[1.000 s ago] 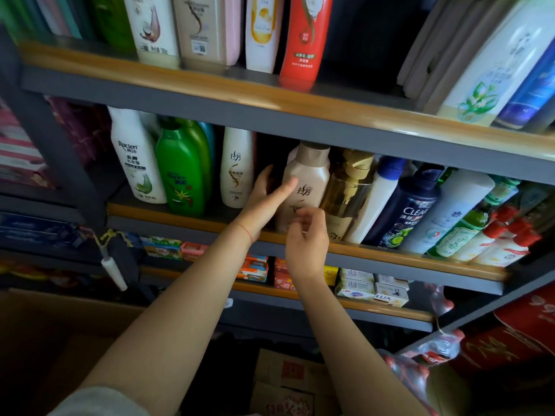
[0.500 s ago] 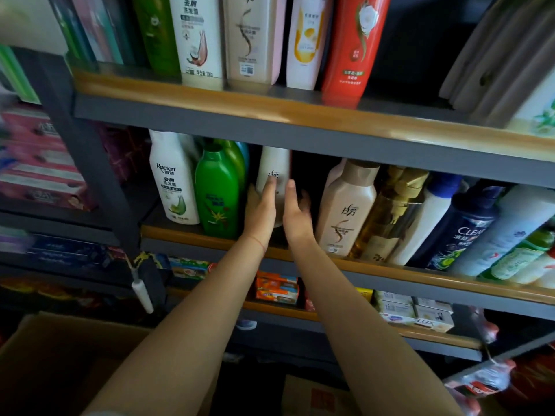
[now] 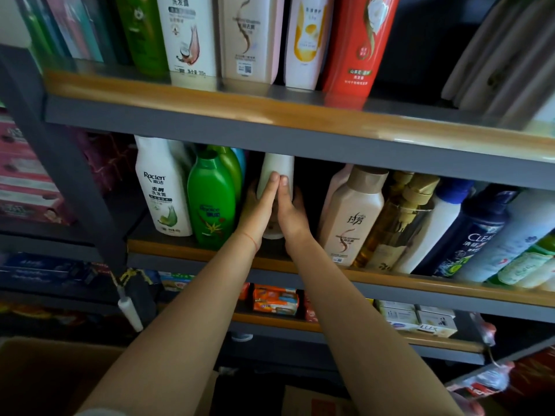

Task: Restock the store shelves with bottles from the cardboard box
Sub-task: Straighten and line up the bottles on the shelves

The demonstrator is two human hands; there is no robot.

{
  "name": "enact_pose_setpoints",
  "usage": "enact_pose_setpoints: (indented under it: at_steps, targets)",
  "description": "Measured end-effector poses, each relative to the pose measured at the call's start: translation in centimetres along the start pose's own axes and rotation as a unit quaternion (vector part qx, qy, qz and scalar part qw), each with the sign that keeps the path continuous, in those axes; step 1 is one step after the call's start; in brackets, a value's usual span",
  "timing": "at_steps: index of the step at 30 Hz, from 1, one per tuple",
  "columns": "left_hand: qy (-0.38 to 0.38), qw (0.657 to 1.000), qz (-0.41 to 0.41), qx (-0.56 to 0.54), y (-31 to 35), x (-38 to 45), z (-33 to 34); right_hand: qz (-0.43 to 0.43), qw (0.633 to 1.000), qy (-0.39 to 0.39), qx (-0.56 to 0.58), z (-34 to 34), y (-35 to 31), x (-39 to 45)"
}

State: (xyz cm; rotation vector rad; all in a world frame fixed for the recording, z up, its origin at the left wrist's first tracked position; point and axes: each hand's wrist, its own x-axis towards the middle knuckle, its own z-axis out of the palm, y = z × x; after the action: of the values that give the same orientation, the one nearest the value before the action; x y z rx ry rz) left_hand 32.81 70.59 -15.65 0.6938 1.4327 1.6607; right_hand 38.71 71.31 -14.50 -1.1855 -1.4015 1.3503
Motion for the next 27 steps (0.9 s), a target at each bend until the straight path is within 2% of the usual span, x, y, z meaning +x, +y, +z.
enact_pose_setpoints:
  at_steps: [2, 7, 10, 17, 22, 27]
  targets:
    - [0.005, 1.000, 0.027, 0.007, -0.1, -0.5, -0.4, -0.010, 1.000, 0.008, -0.006, -0.3, 0.1, -0.5]
    - [-0.128, 0.988, 0.015, 0.090, 0.9, -2.3, -2.5, -0.031, 0.998, 0.015, -0.043, -1.8, 0.7, -2.8]
    - [-0.167, 0.979, 0.018, 0.112, 1.5, -3.2, -2.9, -0.042, 0.998, 0.010, -0.052, -2.5, 0.9, -4.4]
    - [-0.170, 0.979, 0.027, 0.112, 1.3, -4.6, -2.9, -0.051, 0.995, 0.018, -0.082, -2.8, 0.2, -6.6]
    - [-0.190, 0.977, 0.020, 0.098, 1.3, -4.6, -2.7, -0.046, 0.987, 0.029, -0.154, -3.0, 0.9, -8.2]
    - [-0.200, 0.975, -0.007, 0.098, 1.4, -5.0, -1.8, -0.128, 0.956, 0.086, -0.249, -4.1, 1.7, -10.9]
